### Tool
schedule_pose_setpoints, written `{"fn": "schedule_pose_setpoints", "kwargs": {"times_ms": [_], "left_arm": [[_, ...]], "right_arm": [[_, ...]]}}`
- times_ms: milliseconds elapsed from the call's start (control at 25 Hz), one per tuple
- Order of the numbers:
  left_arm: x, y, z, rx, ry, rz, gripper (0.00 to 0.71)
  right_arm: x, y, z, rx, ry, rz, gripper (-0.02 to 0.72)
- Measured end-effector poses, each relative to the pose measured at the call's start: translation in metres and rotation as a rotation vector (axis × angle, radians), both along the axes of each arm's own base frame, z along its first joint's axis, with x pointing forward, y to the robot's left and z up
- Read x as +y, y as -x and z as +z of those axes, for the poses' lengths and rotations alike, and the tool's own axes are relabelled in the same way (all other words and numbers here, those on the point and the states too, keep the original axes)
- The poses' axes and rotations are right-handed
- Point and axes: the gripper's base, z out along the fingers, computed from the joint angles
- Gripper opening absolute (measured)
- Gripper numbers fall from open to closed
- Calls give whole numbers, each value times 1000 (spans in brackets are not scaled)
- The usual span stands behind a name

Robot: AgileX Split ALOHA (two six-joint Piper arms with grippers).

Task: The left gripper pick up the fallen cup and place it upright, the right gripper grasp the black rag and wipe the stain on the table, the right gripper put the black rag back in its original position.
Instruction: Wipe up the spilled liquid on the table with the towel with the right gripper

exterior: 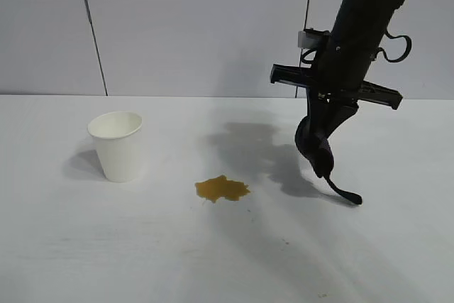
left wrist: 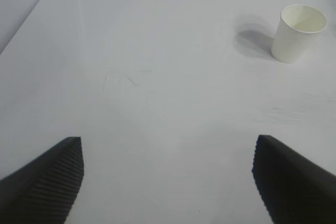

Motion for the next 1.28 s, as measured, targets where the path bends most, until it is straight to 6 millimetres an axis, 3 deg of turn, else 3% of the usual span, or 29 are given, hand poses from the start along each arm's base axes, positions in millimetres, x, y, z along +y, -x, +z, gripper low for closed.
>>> {"fn": "schedule_pose_setpoints", "kwargs": {"times_ms": [120, 400, 560, 1040, 1280], "left_arm": [[0, 0, 0, 0, 0, 0, 630], [0, 0, 0, 0, 0, 0, 630], [0, 0, 0, 0, 0, 0, 630], [0, 0, 0, 0, 0, 0, 630], [0, 0, 0, 0, 0, 0, 630]], "right_arm": [[15, 7, 0, 16, 20, 62, 79], [97, 29, 0, -93, -15, 215, 79], [128, 36, 0, -165, -61, 199, 79], [151, 38, -34, -161, -84, 104, 79], [152, 38, -50, -128, -73, 86, 79]]}}
